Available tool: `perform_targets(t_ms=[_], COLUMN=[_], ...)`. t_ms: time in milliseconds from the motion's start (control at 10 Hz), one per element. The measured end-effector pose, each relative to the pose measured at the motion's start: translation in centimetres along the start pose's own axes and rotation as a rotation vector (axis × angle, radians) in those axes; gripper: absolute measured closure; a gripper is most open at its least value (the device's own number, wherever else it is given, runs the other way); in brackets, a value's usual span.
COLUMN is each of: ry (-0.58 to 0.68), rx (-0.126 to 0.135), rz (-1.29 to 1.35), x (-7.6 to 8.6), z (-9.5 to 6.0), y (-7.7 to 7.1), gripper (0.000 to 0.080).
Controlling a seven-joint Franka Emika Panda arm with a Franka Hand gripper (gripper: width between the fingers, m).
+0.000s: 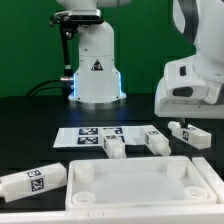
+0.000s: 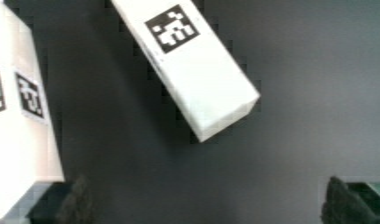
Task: Assemble desk
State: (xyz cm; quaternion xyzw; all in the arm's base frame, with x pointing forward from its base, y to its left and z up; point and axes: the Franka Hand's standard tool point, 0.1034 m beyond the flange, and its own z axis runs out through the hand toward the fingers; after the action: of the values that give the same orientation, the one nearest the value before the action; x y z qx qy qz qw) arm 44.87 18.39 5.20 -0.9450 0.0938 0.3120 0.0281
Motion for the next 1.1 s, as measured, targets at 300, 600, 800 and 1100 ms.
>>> perform_targets(t_ms=[300, 600, 800, 1100], ry=[-0.098, -0.155, -0.225, -0.258], rx=[-0.006, -0.013, 0.004, 0.003], rz=[-0.136, -0.123, -0.053, -0.044], x=[-1.1, -0.8, -1.5, -1.5], z=[0.2, 0.4, 2.2, 3.1], y=[-0.9, -0.4, -0.8, -0.8], gripper=[0.0150, 0.0150, 0.0150, 0.0150])
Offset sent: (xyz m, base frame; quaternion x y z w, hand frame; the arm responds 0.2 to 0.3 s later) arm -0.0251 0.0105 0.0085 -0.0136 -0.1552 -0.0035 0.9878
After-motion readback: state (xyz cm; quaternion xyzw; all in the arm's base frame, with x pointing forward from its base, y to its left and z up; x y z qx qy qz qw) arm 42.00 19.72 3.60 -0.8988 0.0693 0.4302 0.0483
